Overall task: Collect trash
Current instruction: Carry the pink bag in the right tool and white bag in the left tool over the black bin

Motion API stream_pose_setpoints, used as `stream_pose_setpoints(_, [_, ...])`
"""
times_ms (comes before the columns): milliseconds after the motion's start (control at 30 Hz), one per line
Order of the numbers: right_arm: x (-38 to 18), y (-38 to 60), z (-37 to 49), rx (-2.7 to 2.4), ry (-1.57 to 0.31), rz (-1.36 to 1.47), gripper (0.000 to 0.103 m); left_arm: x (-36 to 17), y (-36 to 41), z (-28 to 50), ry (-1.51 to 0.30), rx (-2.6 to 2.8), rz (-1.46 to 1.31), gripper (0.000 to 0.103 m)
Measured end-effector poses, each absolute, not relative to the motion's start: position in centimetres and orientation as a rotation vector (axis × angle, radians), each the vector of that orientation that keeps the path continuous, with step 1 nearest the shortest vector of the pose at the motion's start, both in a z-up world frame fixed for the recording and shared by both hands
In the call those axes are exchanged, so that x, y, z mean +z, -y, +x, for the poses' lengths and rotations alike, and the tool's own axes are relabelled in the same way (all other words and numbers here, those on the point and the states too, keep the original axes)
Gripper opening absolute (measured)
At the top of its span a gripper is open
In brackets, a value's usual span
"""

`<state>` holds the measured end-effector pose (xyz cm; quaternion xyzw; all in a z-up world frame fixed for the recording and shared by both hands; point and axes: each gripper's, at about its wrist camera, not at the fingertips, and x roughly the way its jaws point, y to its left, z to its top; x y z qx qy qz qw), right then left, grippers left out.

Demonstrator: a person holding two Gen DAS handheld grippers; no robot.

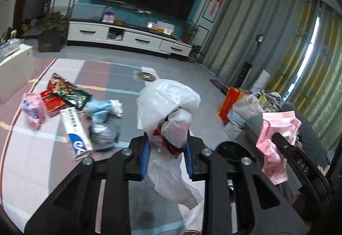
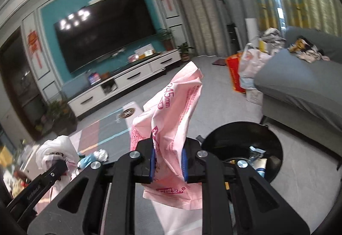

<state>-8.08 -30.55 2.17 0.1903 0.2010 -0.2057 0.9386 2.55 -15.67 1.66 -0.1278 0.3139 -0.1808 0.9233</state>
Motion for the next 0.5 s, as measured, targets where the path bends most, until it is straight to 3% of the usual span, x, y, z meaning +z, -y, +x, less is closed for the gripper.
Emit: stream_pose_setpoints(500, [-0.5,37.6,-11.8,-0.572,-0.397,0.516,0.02,0.9,24.0,1.9,-0.697,-0.525,-0.182,0.028])
